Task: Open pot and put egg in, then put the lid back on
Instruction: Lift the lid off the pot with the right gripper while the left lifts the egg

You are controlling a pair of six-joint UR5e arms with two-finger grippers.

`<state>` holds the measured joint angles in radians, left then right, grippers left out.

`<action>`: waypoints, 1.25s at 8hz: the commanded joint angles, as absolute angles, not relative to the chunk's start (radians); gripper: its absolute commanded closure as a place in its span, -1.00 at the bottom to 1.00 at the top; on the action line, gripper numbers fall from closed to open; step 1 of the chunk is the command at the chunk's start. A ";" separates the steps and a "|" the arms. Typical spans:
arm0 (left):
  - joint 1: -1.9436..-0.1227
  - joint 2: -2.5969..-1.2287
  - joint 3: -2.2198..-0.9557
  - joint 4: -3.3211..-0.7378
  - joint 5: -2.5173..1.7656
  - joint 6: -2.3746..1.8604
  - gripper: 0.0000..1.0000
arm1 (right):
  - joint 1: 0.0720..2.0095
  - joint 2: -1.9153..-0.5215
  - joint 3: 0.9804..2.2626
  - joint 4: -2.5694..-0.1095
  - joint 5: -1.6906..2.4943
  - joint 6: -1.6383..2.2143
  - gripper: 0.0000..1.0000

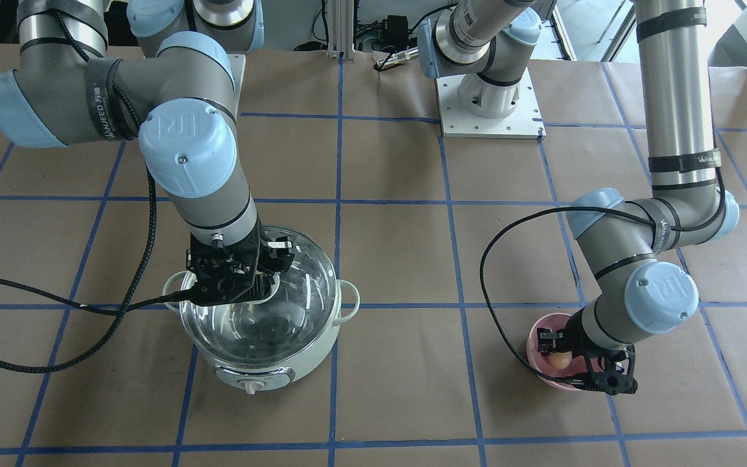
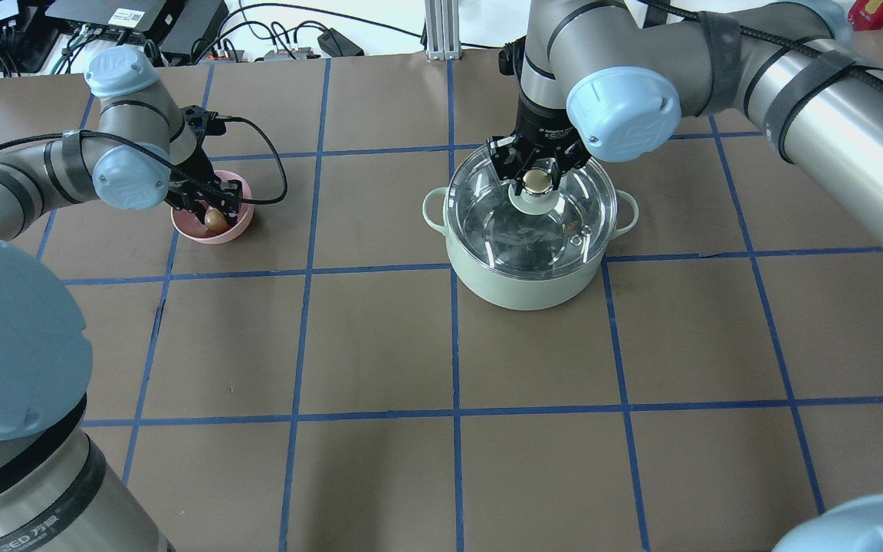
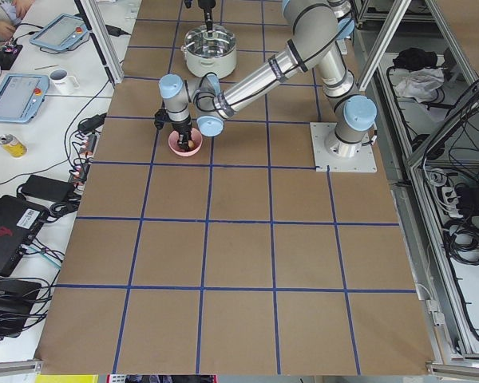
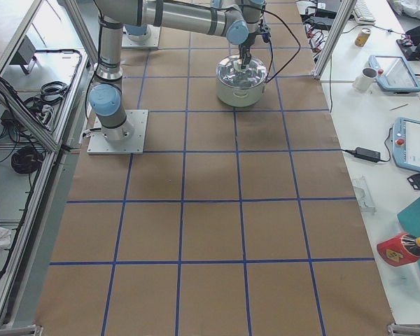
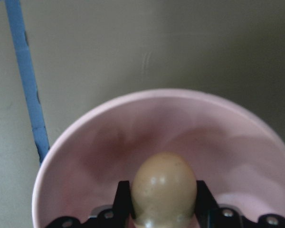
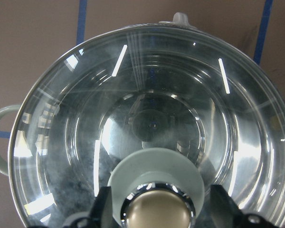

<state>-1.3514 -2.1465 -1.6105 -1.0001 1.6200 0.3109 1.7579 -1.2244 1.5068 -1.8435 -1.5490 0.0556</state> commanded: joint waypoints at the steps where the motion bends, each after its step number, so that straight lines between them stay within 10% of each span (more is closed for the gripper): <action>1: -1.351 -2.146 -1.609 -1.002 1.621 0.279 0.38 | 1.758 -1.227 1.502 -1.810 -1.497 0.055 1.00; 3: -1.351 -2.126 -1.597 -1.000 1.624 0.246 1.00 | 1.755 -1.290 1.480 -1.745 -1.491 0.054 1.00; 10: -1.558 -1.911 -1.476 -1.238 1.620 -0.054 1.00 | 1.392 -1.471 1.437 -1.580 -1.539 -0.421 1.00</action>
